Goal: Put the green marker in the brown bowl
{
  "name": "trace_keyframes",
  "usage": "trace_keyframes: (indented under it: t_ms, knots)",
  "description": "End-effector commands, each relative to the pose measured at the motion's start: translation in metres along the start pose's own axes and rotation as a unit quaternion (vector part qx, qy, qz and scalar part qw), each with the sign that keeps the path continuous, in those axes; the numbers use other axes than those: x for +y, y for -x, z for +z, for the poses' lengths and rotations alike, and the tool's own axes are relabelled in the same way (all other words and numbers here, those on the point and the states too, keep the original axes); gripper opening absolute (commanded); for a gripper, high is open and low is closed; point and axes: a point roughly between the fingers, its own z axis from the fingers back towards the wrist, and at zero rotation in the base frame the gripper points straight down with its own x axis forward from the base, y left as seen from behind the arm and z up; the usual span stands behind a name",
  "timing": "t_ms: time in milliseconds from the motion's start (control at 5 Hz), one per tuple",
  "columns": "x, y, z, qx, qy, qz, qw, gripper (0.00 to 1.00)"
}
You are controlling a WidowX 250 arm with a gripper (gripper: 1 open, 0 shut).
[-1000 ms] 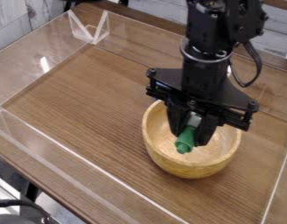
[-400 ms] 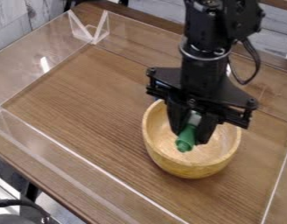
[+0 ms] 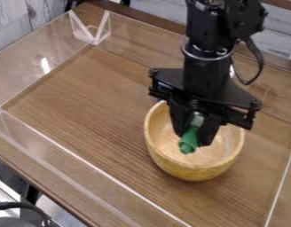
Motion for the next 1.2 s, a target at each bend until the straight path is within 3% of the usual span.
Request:
trace_keyframes:
  t_ms: [0,1000]
  knots:
    - [0.0005,-0.0050,0.0076,-0.017,0.010,0.004,0.9998,0.00]
    - [0.0040,-0.0048,0.0006,-0.020,0.019,0.000,0.9996,0.00]
